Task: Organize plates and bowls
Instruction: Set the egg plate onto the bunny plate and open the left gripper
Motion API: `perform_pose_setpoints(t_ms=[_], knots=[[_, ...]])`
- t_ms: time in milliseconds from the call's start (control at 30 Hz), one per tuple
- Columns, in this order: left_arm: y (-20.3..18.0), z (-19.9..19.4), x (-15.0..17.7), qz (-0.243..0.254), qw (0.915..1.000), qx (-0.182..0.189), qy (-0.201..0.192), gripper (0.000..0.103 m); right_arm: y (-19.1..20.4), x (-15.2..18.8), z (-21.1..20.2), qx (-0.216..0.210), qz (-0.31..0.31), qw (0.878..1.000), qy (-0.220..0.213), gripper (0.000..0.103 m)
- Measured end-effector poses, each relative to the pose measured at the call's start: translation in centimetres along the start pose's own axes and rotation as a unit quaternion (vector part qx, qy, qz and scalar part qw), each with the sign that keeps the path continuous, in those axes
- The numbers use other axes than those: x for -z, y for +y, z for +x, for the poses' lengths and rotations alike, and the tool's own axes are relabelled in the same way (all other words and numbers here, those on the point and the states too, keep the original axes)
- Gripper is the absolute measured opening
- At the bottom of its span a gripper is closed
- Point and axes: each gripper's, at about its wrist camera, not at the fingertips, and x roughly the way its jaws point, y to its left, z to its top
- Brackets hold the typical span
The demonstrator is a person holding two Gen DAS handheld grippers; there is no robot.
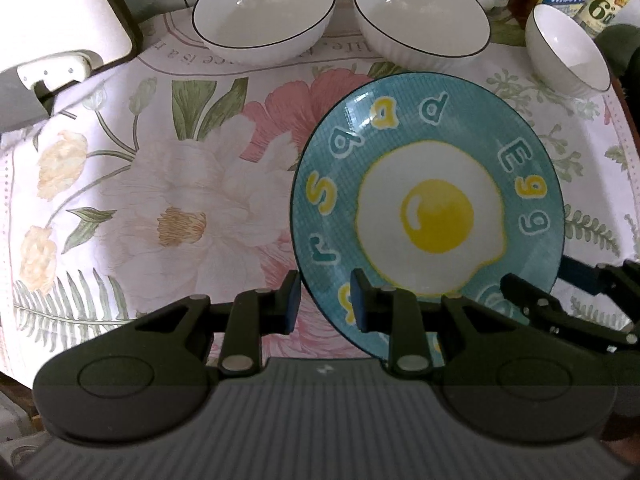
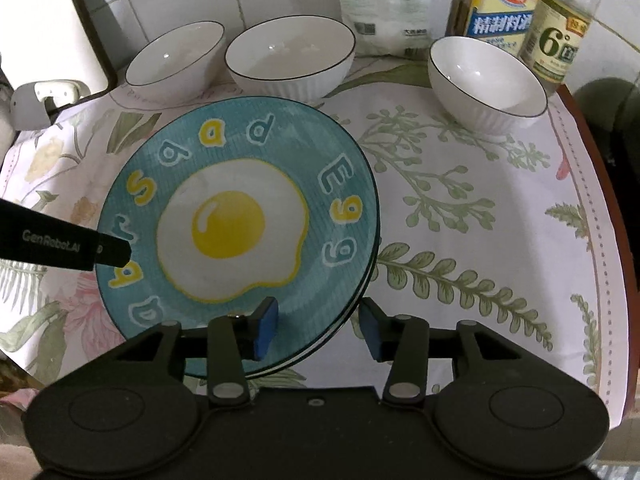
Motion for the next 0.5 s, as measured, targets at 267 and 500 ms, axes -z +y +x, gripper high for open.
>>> perform_pose_setpoints(t_ms=[267, 500], knots=[[-1.1, -3.4, 0.9, -0.002, 0.9999, -0.013, 0.000, 0.030, -2.4, 0.3, -2.9, -0.048, -0.013, 0.998, -0.028, 0.050], [-2.7, -8.3, 2.4, 0.008, 0.9997, -0.009, -0.019, 0.046, -4.9, 0.6, -7.3, -0.069, -0.064, 0.993, -0.066, 0.051]])
